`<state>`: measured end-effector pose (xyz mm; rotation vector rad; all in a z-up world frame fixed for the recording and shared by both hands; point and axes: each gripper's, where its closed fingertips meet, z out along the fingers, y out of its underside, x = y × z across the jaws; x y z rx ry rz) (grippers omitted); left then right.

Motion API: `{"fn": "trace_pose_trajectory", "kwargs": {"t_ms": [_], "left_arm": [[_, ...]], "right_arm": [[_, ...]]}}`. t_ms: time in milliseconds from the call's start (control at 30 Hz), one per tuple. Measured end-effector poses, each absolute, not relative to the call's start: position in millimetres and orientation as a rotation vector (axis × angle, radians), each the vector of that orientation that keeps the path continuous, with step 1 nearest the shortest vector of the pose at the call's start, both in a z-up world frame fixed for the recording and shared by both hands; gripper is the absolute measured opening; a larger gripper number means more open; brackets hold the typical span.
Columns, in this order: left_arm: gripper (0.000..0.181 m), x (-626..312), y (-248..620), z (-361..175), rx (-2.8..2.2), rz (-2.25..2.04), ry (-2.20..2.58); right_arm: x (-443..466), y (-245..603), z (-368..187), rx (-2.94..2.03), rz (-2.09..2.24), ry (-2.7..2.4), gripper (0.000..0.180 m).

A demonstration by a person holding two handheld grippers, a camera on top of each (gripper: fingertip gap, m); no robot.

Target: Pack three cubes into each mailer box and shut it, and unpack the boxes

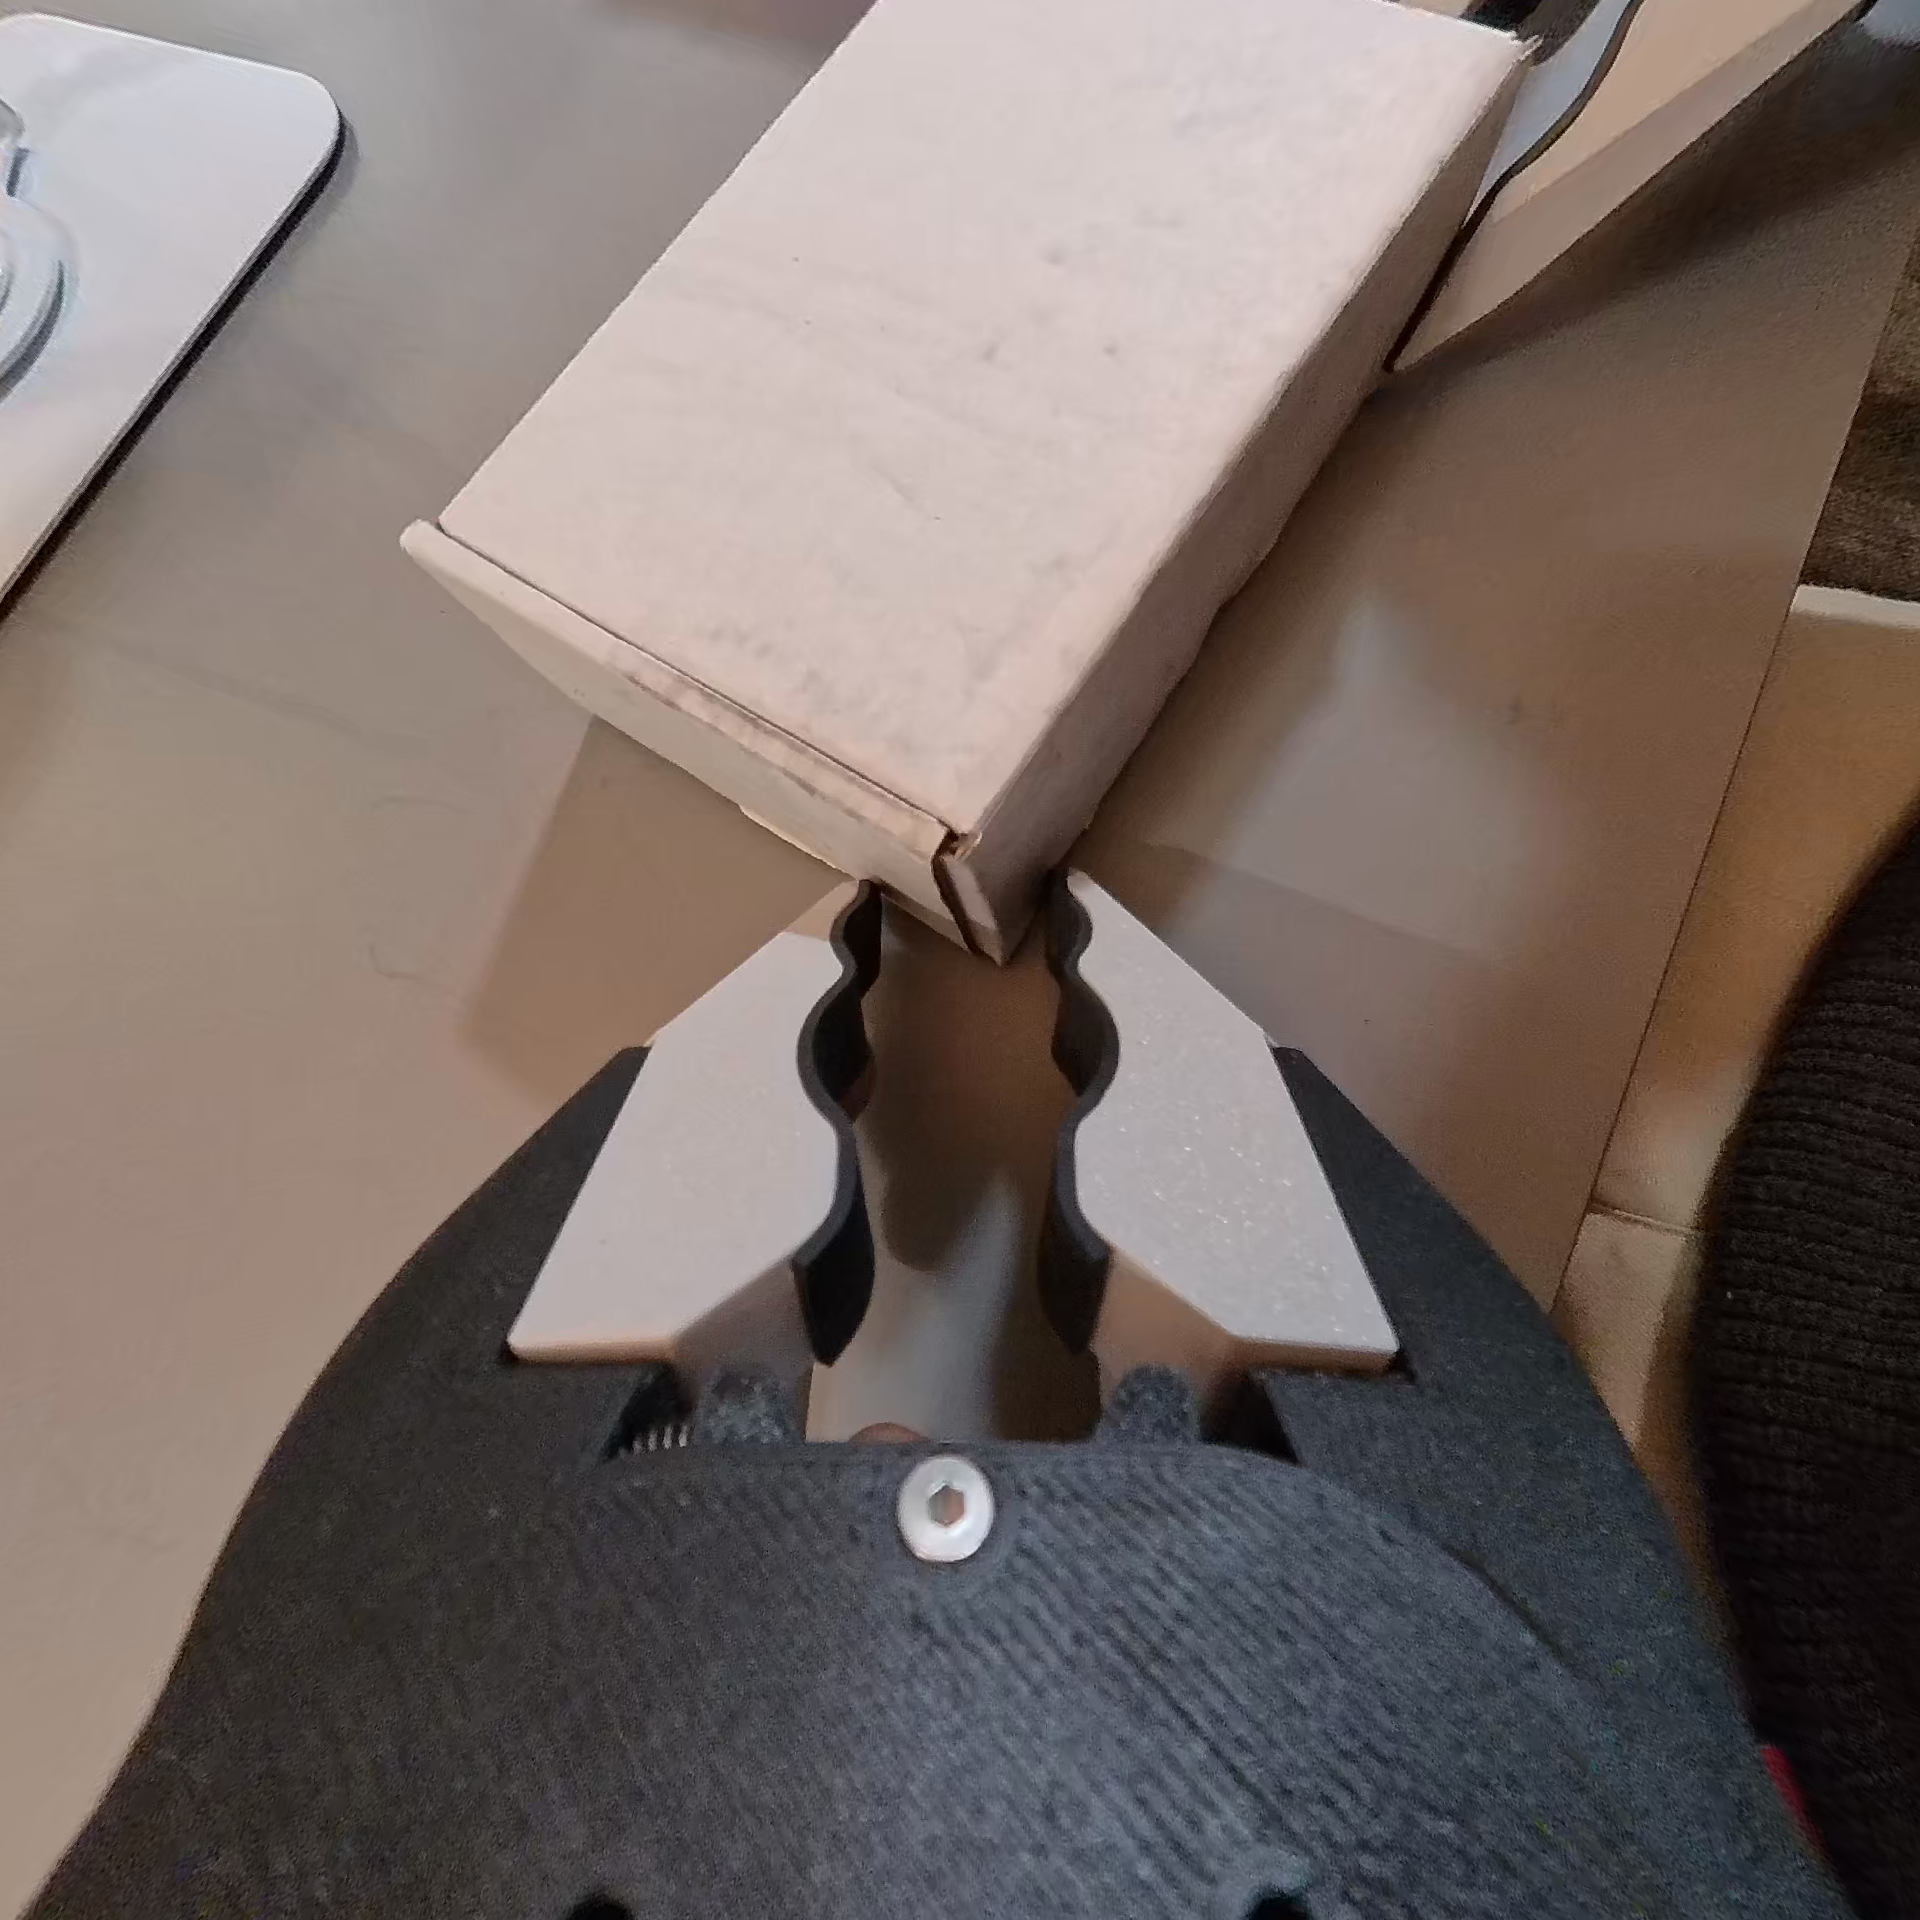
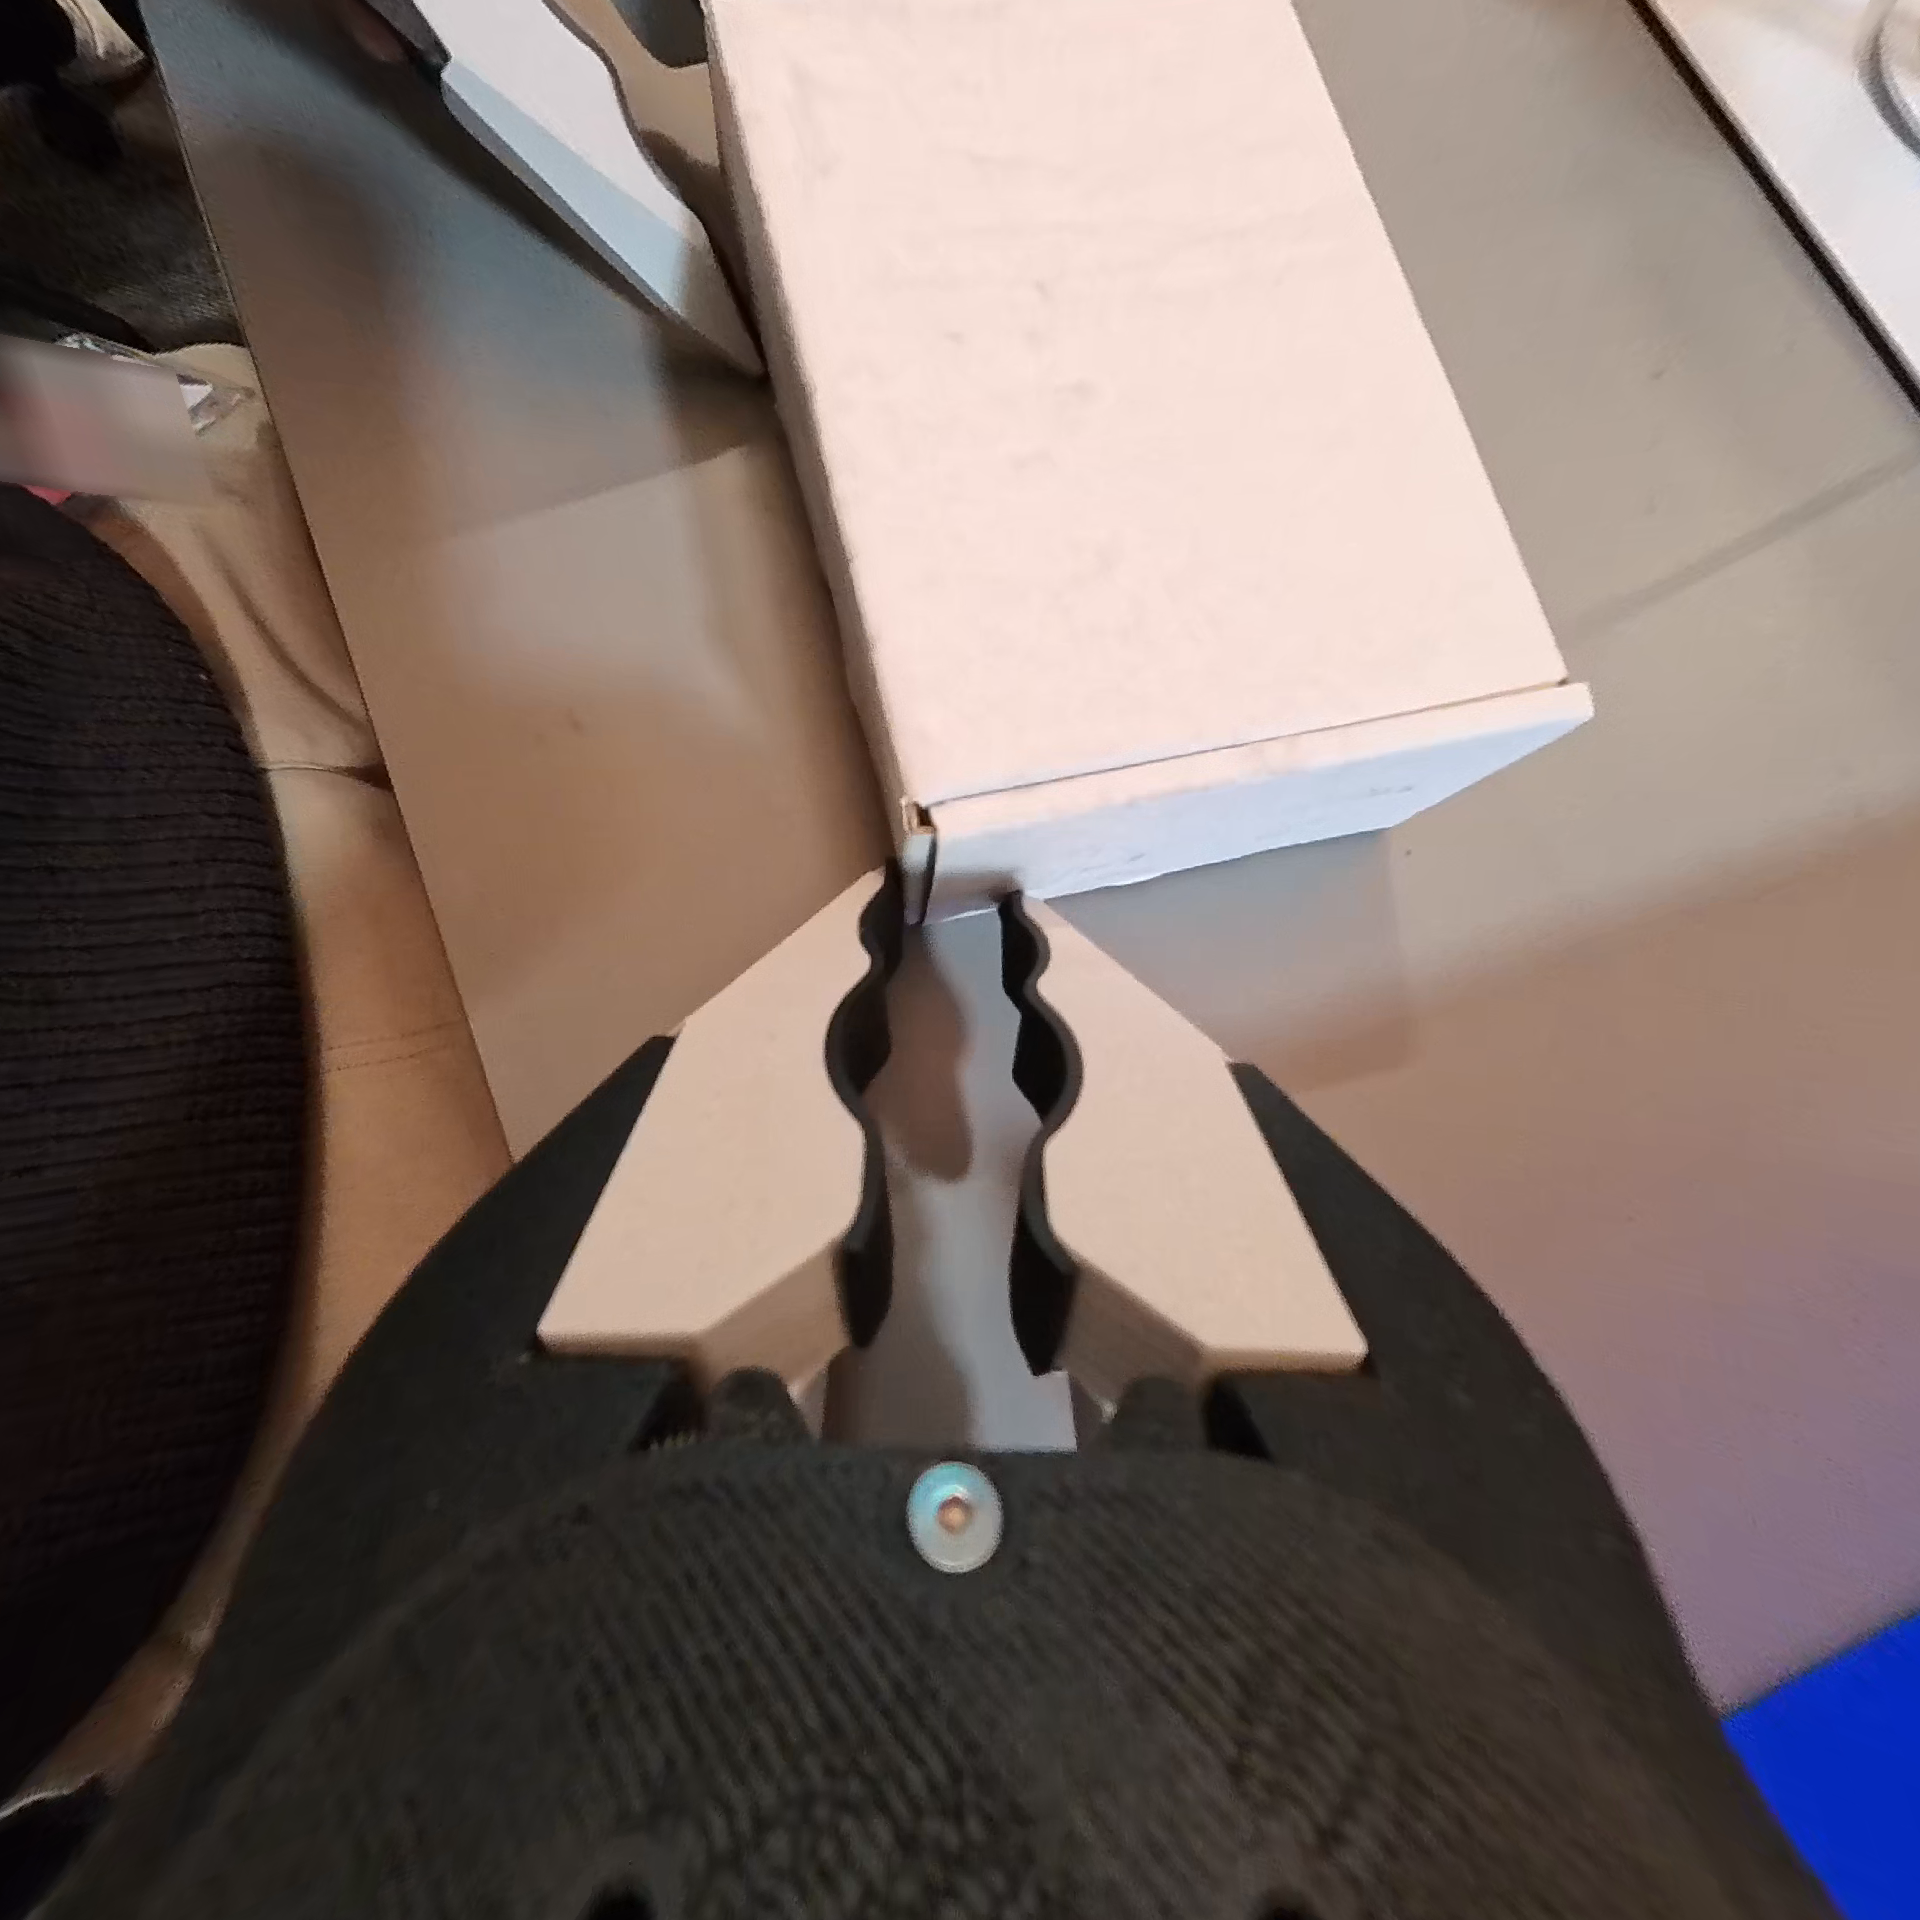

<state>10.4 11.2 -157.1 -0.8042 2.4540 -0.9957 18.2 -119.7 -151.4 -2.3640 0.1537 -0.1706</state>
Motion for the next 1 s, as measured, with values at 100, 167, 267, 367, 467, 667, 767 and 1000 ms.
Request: {"fn": "trace_pose_trajectory", "kwargs": {"t_ms": [100, 167, 267, 367, 467, 667, 767, 1000], "left_arm": [[0.029, 10.4, 11.3, -157.2, -0.803, -0.994, 2.454], [0.029, 10.2, 11.2, -157.3, -0.799, -0.993, 2.455], [0.03, 9.9, 10.7, -157.4, -0.792, -0.991, 2.454], [0.032, 7.1, 9.0, -157.8, -0.764, -0.992, 2.464], [0.048, 7.6, 8.5, -155.5, -0.75, -1.001, 2.448], [0.107, 7.1, 7.2, -128.0, -0.826, -1.229, 2.44], [0.119, 22.9, 4.1, -96.1, -0.723, -1.31, 2.384], [0.134, 60.5, -18.7, -126.4, -0.419, -0.967, 2.688]], "right_arm": [[17.6, -119.7, -151.6, -2.363, -0.158, 0.158, 0.017], [18.7, -119.8, -151.5, -2.354, -0.148, 0.175, 0.018], [21.5, -120.5, -151.5, -2.336, -0.131, 0.203, 0.019], [21.3, -121.8, -151.4, -2.332, -0.15, 0.184, 0.022], [22.9, -123.0, -150.8, -2.317, -0.168, 0.179, 0.041], [28.0, -122.4, -148.2, -2.278, -0.135, 0.246, 0.063], [29.6, -122.2, -149.1, -2.278, -0.138, 0.252, 0.063], [32.1, -118.6, -145.9, -2.271, -0.15, 0.243, 0.058]]}}
